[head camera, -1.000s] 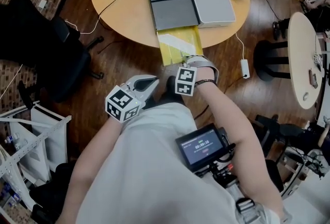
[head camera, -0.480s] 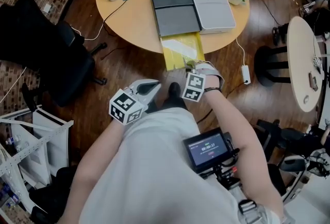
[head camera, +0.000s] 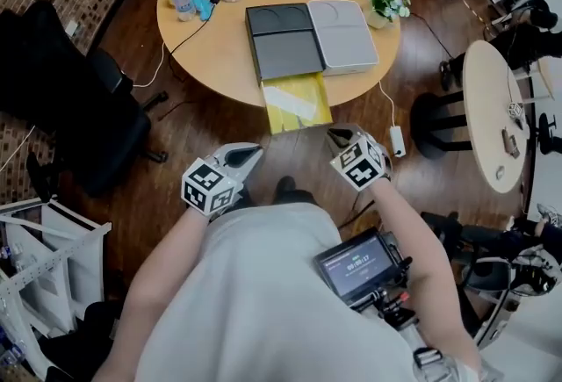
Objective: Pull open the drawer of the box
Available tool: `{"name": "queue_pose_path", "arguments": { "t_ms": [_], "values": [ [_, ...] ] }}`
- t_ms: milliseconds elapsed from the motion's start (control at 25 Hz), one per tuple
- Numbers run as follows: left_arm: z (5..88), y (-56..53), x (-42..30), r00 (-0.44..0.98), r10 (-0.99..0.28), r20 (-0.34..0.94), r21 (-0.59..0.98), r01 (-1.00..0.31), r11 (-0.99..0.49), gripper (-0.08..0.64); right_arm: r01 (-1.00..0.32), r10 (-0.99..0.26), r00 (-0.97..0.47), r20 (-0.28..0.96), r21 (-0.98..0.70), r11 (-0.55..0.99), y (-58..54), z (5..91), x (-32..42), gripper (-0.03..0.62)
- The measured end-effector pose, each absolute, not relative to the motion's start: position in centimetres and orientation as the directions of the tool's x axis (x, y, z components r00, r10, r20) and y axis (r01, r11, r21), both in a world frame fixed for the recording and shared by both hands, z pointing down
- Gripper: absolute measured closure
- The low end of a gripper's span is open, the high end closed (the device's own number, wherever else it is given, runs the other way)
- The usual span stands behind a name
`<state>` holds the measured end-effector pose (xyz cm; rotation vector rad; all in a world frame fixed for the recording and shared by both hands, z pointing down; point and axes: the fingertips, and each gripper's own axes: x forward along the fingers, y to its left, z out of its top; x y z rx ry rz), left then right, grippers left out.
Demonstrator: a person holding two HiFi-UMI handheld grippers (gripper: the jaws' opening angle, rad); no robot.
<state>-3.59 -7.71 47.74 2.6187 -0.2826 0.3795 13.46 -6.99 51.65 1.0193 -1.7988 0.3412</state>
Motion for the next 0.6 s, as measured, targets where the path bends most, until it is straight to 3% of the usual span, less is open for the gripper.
{"name": "queue_pose_path", "arguments": {
  "t_ms": [320, 600],
  "values": [
    [47.4, -5.9, -1.4, 0.931, -0.153, 0.332, 0.391, -0.284, -0.875, 0.554, -0.908, -0.651, -0.336, 0.681, -0.051, 0.415, -4.3, 48.2, 14.8, 0.581],
    [46.3, -2.9, 0.7, 0.912, -0.204, 0.356, 0.374, -0.339, -0.863, 0.554, -0.904, -0.783, -0.427, 0.453, -0.202, 0.377, -1.9, 44.7, 16.2, 0.584]
  ]
}}
